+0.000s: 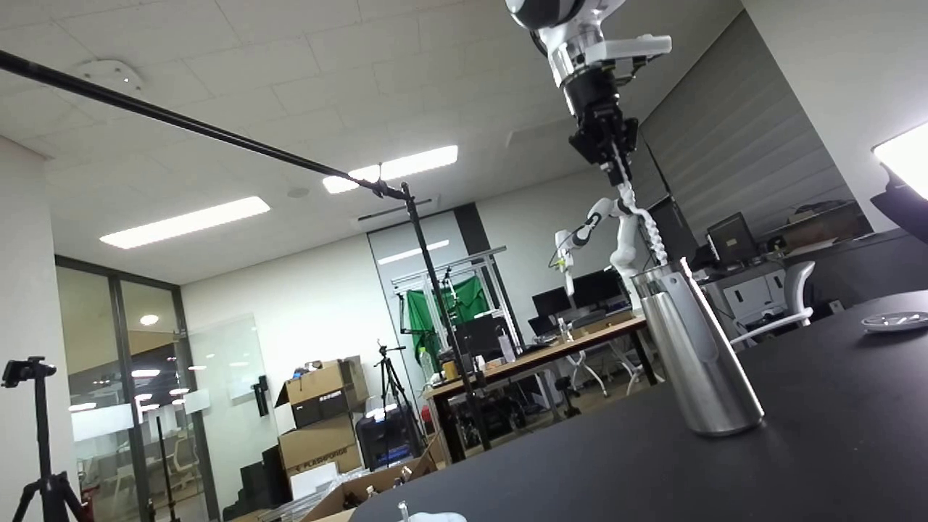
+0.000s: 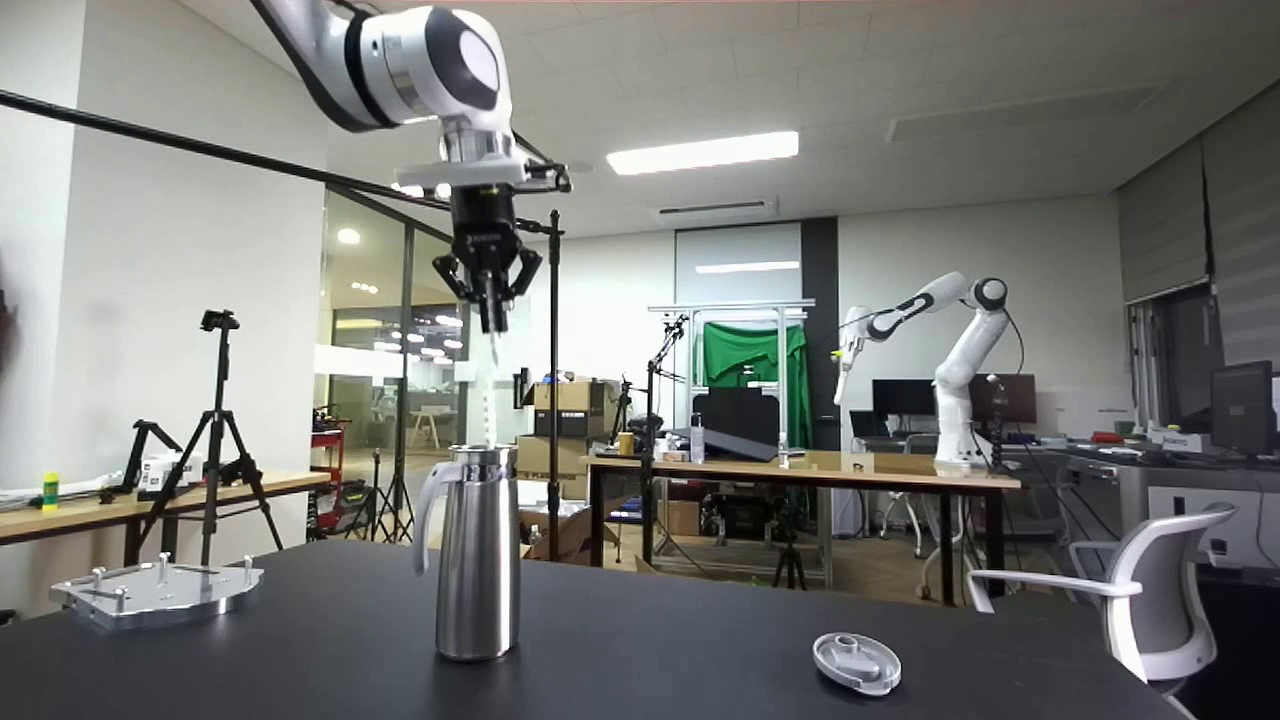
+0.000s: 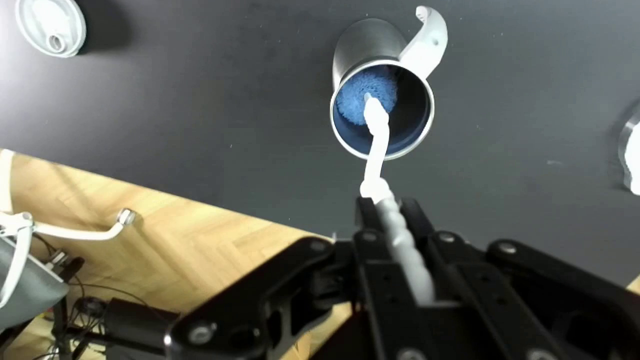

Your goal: Move the bottle brush up and down repeatedly in the thermos flask

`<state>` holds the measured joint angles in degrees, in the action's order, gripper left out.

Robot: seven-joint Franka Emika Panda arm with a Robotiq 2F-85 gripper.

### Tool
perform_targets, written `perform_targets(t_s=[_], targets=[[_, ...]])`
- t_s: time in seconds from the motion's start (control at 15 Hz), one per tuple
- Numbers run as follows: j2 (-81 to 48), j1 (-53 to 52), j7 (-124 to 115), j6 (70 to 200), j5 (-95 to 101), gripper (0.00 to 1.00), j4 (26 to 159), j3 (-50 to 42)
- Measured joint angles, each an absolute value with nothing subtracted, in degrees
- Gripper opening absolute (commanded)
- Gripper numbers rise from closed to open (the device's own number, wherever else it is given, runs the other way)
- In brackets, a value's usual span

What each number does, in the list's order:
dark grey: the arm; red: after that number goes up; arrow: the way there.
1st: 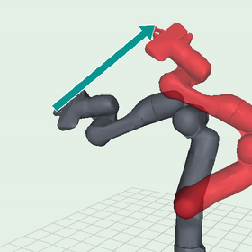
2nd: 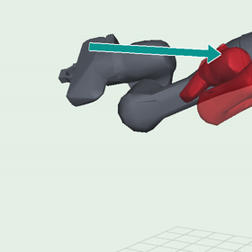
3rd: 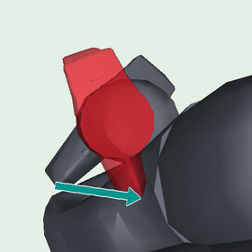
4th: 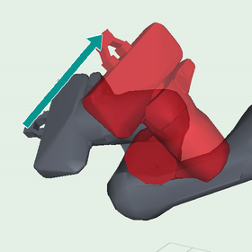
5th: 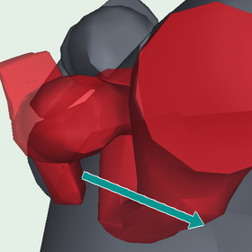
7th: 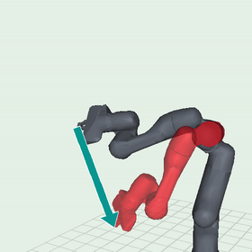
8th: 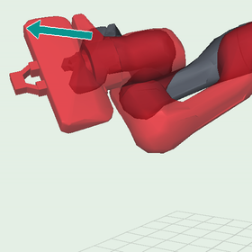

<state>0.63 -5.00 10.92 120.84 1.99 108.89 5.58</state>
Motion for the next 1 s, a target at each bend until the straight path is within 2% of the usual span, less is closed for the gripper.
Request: perform_targets(t_s=[0.33,0.73,1.0], targets=[[3.42,-4.43,11.78,117.07,-0.10,0.04,106.80,4.56],[-2.73,-3.62,11.92,125.09,-1.07,0.04,117.44,3.70],[-3.55,-3.87,11.93,126.44,-1.29,0.04,115.39,4.20]])
